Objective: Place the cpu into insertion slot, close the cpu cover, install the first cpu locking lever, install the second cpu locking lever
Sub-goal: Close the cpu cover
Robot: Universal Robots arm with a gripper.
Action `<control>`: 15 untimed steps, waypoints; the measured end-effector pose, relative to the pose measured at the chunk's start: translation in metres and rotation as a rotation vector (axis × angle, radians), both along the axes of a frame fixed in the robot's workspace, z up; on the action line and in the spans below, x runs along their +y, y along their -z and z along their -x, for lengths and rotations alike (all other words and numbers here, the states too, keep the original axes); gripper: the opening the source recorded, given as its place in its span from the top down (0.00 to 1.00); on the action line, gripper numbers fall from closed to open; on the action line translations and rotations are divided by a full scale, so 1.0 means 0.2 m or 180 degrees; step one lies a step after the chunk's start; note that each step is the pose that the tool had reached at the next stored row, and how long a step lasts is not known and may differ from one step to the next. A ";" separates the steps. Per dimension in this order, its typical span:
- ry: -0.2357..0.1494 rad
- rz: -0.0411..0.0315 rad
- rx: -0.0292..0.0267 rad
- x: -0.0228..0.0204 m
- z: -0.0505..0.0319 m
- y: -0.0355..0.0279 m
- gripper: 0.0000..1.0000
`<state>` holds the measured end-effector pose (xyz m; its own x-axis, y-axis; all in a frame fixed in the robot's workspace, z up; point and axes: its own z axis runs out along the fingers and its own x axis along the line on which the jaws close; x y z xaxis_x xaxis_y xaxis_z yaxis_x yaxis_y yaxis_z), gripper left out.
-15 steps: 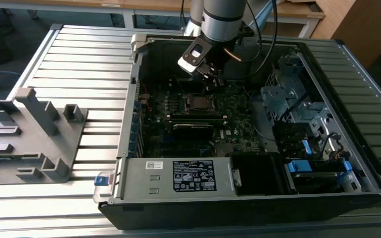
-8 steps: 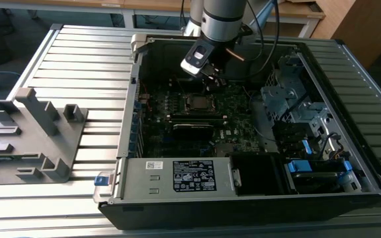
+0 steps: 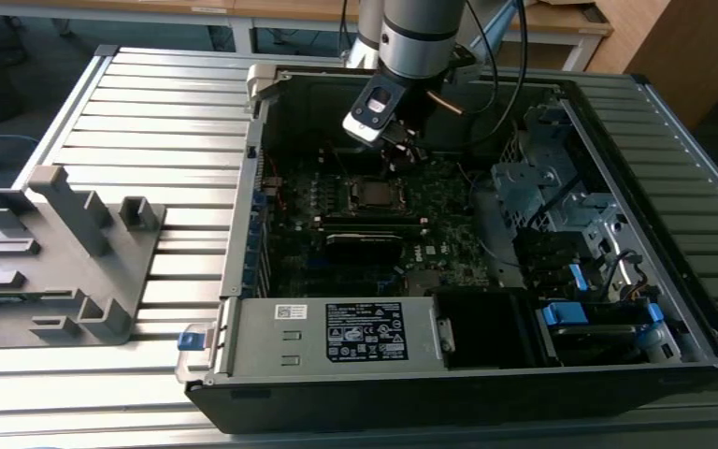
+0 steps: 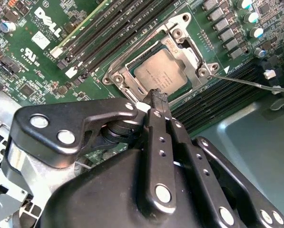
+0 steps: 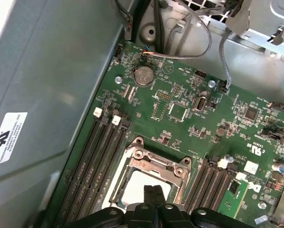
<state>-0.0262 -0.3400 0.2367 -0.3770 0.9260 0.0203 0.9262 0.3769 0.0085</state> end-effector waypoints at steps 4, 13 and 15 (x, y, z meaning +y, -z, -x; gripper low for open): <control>-0.0135 0.0000 0.0000 0.000 0.000 0.002 0.89; -0.0594 0.0000 0.0000 0.000 0.000 0.007 0.89; -0.0681 0.0000 0.0000 0.000 0.000 0.007 0.89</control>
